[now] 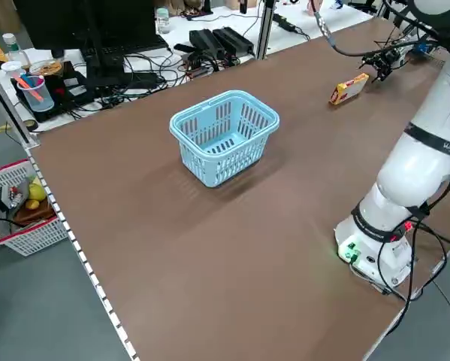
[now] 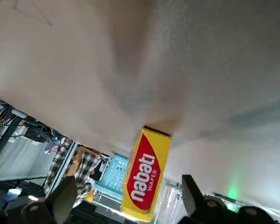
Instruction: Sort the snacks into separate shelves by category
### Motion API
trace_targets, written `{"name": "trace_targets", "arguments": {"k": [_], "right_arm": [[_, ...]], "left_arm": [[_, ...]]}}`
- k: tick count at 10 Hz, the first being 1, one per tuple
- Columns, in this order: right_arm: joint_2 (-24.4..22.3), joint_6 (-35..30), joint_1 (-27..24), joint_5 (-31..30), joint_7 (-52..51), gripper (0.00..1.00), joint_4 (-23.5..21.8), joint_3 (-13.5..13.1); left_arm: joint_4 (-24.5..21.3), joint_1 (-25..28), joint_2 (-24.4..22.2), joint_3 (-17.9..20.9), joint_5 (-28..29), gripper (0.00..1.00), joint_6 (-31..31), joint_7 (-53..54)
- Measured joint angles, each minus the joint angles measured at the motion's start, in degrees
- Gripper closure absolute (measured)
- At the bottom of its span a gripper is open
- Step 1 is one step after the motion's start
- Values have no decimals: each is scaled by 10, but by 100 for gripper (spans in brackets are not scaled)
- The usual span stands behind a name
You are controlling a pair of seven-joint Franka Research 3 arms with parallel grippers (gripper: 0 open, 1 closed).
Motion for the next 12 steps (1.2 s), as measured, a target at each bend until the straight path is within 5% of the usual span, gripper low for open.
{"name": "trace_targets", "arguments": {"k": [12], "right_arm": [[0, 4, -12, 26, 130, 1, 4, 31]], "left_arm": [[1, 0, 0, 0, 0, 0, 0, 0]]}}
